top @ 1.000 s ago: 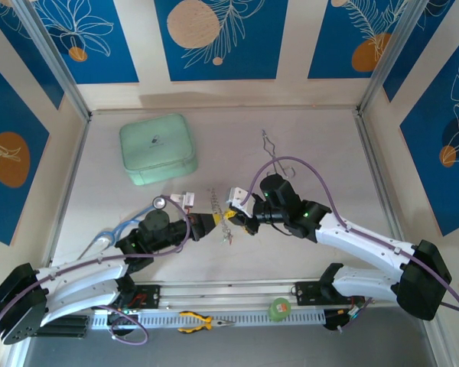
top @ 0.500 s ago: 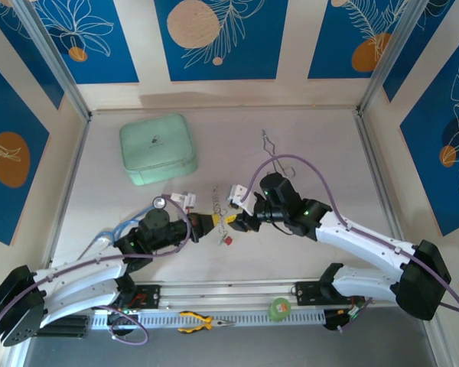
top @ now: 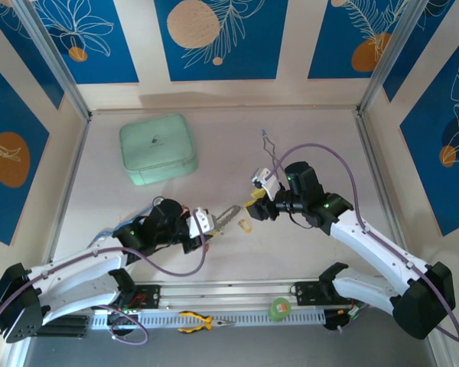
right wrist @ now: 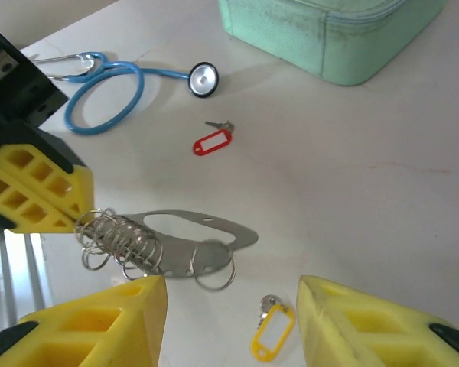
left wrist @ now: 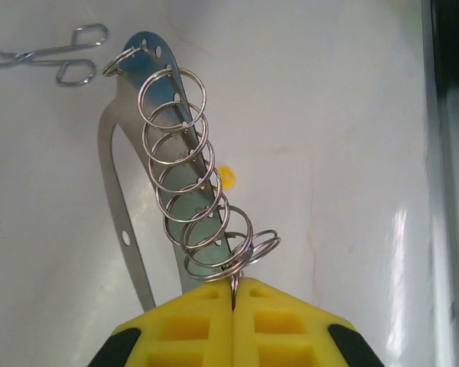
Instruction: Put the keys on the keyring
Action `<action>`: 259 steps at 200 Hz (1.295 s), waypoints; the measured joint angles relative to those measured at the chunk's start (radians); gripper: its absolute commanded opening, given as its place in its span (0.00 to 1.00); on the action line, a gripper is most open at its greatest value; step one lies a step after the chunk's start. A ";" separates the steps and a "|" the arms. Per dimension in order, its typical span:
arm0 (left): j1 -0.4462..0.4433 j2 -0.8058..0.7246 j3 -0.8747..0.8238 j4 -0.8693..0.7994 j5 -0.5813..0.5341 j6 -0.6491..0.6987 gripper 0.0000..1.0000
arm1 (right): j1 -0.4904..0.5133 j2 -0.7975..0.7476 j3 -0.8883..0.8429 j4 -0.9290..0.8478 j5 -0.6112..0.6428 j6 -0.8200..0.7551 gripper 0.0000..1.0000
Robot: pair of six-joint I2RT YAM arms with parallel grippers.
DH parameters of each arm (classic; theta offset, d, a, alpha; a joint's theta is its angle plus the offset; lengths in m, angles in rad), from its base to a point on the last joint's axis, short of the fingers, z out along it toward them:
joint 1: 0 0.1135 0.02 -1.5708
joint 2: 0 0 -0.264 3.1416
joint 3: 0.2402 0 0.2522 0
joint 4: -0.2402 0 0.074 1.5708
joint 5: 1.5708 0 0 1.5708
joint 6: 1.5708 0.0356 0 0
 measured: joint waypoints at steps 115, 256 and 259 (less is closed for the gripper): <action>0.000 -0.123 -0.108 0.023 -0.162 0.665 0.00 | 0.087 0.065 0.068 -0.217 -0.150 -0.246 0.47; 0.000 -0.037 0.134 -0.159 -0.069 0.069 0.00 | 0.377 -0.104 -0.175 0.144 0.332 -0.605 0.49; 0.000 -0.034 0.142 -0.166 -0.066 0.043 0.00 | 0.382 -0.104 -0.177 0.154 0.348 -0.616 0.49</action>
